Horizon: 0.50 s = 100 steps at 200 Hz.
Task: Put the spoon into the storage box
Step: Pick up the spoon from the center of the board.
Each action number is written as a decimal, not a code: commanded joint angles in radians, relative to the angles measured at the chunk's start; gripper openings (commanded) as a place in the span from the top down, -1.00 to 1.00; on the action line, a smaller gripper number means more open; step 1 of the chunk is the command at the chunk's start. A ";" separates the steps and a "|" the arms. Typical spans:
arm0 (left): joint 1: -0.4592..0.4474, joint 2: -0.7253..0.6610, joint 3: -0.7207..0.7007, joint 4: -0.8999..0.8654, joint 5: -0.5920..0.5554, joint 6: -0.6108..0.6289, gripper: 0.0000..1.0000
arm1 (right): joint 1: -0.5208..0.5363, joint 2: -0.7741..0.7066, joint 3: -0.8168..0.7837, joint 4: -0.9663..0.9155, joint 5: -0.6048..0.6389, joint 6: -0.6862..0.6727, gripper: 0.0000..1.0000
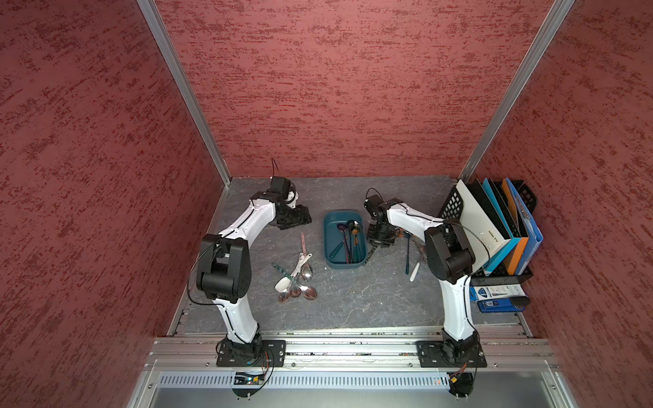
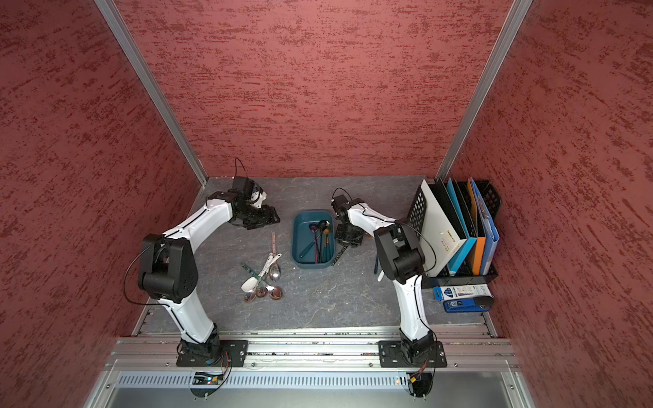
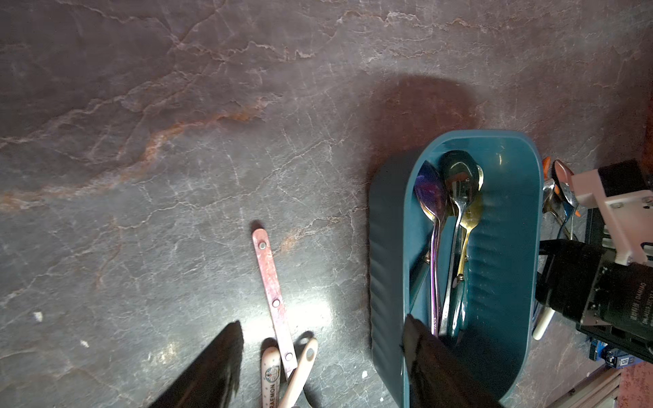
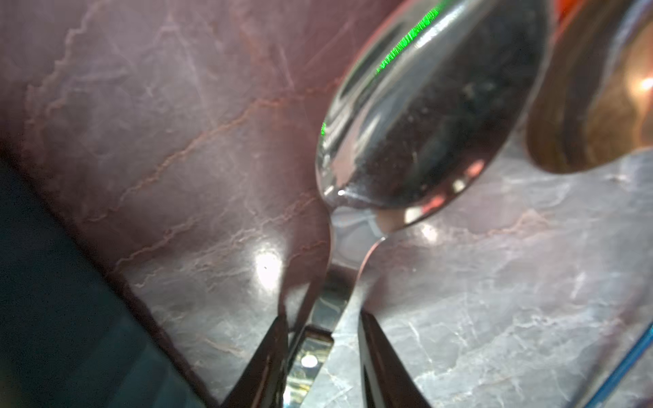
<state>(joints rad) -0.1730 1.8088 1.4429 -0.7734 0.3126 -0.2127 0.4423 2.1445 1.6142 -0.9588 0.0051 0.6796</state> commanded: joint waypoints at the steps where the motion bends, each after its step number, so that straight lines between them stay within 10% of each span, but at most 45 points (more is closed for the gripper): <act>1: 0.003 -0.009 0.001 0.011 0.011 -0.008 -0.49 | 0.002 -0.003 -0.053 0.023 0.002 -0.009 0.36; 100: 0.001 -0.012 -0.004 0.022 0.011 -0.034 -0.49 | -0.002 -0.051 -0.127 0.049 -0.004 -0.065 0.75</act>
<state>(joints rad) -0.1730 1.8088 1.4429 -0.7654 0.3134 -0.2337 0.4397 2.0933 1.5307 -0.8944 0.0093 0.6445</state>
